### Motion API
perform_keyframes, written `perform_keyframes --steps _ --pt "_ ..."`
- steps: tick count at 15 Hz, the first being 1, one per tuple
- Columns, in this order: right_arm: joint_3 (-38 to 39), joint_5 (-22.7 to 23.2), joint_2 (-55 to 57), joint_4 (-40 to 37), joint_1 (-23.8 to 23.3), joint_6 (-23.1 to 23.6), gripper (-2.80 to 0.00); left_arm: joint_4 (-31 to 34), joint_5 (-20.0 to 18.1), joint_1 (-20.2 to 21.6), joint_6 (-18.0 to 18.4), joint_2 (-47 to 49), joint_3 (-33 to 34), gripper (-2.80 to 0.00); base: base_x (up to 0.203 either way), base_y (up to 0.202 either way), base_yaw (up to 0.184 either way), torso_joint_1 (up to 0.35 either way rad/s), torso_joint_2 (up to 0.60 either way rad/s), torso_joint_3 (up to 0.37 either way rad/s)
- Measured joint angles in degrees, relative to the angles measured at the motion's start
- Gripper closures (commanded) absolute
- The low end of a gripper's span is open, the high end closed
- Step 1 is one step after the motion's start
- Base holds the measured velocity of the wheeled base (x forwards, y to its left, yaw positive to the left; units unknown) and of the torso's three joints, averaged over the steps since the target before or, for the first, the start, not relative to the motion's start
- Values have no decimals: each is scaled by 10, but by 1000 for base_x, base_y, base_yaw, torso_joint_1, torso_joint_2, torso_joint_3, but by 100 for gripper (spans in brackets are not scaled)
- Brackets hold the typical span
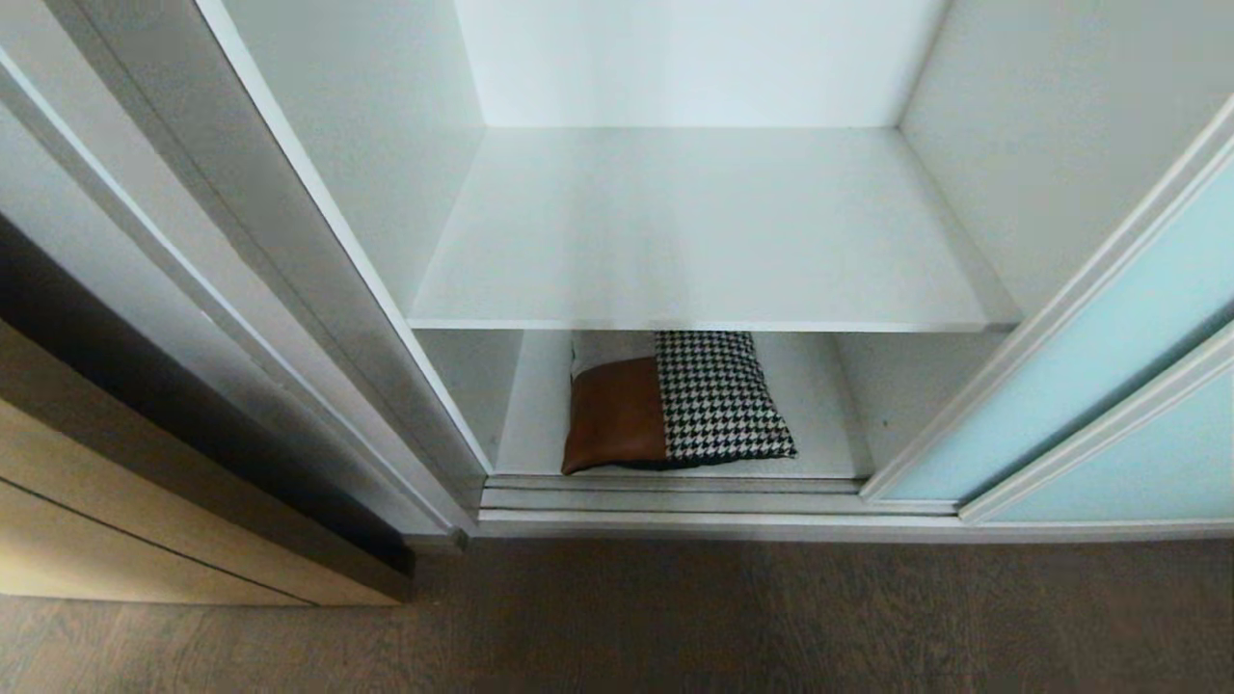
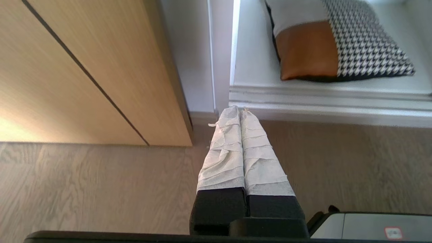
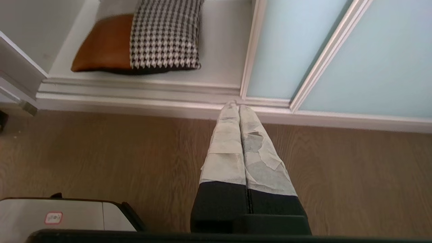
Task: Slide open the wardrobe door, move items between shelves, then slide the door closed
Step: Place the pillow on the higher shelf
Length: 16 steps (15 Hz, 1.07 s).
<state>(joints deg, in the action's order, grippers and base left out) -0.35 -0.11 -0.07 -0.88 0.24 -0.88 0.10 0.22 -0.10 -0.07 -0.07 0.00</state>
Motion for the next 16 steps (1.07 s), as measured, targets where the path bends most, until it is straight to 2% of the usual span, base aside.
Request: perform_keyframes --steps 16 --pt "0 0 0 0 0 0 0 0 0 0 0 0 0 0 0 0 0 1 3 -197"
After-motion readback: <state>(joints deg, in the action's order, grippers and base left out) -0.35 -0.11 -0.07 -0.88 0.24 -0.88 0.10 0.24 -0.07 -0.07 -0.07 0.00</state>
